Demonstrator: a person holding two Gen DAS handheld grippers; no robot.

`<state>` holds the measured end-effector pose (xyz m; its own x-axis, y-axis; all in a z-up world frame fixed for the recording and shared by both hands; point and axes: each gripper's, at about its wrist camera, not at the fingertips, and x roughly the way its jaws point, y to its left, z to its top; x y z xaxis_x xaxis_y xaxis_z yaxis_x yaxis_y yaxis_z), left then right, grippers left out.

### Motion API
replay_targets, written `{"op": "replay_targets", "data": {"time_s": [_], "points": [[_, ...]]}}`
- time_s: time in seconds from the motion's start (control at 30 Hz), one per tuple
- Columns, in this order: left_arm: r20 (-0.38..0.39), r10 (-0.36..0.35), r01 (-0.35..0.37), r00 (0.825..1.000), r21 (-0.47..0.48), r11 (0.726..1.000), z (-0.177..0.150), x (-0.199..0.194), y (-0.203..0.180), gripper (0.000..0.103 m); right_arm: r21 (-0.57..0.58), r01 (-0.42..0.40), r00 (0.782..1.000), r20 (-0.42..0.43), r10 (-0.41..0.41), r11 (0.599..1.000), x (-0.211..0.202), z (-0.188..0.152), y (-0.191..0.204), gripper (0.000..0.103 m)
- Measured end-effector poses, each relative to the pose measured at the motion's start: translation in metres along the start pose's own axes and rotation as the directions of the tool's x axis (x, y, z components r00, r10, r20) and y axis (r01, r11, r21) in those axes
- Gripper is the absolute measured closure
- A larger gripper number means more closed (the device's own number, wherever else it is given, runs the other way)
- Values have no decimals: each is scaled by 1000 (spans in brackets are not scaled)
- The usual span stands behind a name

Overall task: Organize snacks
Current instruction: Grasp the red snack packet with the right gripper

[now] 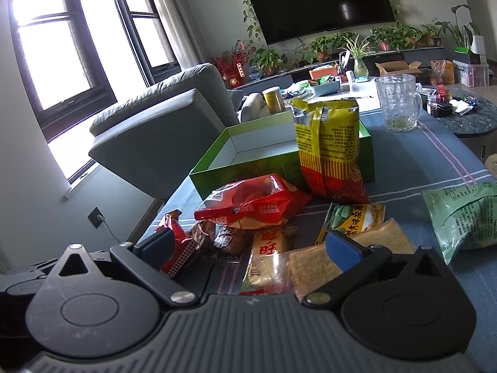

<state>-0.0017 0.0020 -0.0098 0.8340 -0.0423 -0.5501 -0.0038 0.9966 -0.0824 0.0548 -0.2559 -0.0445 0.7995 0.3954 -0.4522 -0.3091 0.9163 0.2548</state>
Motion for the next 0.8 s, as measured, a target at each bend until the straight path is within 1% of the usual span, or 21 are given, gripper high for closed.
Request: {"op": "replay_targets", "data": {"time_s": [0.2,0.37,0.5,0.6,0.7,0.8], "points": [[-6,-7,7,1000,-16,1000,3,5,4,15,19,11,1000,0,-11,1000,0,4,-7,13],[2,-22,22,1000,-17,1000,14,14,5,15,-1,2,1000,1,-2,1000,6,15,-4,13],[13,-29,30,999,-19,999,28,25,5,15,21,-22,999,-24,22,1000,19,29,-5,13],[17,-51,51,999,-9,999,36,34,2,15,31,-24,999,-37,25,999,30,38,-6,13],[16,-74,74,997,12,997,41,43,-2,15,29,-14,999,-46,16,999,42,43,-5,13],[3,-94,94,996,37,995,45,55,-6,15,43,-26,997,-66,29,999,54,46,-6,13]]}}
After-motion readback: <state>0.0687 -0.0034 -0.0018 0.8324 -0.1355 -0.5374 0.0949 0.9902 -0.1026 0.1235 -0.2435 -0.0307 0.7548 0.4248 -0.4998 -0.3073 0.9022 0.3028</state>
